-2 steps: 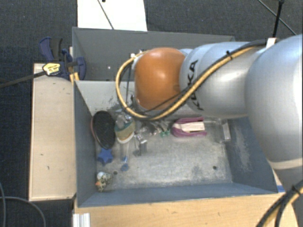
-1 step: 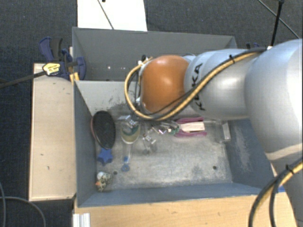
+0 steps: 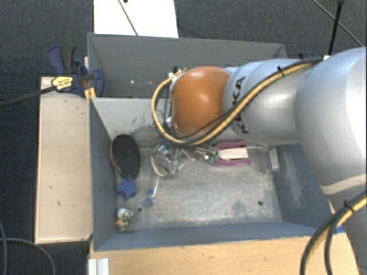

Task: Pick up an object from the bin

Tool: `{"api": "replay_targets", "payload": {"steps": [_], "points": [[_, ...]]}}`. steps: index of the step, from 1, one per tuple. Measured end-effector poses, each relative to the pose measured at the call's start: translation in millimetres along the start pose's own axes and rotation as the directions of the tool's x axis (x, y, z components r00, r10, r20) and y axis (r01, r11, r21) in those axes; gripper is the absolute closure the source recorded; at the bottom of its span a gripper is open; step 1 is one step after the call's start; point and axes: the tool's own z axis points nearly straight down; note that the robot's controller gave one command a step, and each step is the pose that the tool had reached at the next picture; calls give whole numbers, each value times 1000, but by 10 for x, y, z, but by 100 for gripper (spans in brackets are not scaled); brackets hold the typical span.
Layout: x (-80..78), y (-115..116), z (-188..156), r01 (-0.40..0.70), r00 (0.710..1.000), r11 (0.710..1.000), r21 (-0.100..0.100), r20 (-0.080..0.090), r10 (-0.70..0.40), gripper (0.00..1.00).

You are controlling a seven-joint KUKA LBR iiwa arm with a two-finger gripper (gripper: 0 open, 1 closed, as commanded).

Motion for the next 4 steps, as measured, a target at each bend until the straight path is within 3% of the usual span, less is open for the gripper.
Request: {"api": "replay_targets", "payload": {"steps": [1,2,3,4], "points": [[132,389,-1111,149,989,989,-4,-1,-149,100],[-313,571,-620,-2,1000,1000,-9,-7,2,100],[21,904,-802,516,857,857,-12,-5,-516,100],[132,704,-1640,500,866,866,-3,0,-500,100]]}}
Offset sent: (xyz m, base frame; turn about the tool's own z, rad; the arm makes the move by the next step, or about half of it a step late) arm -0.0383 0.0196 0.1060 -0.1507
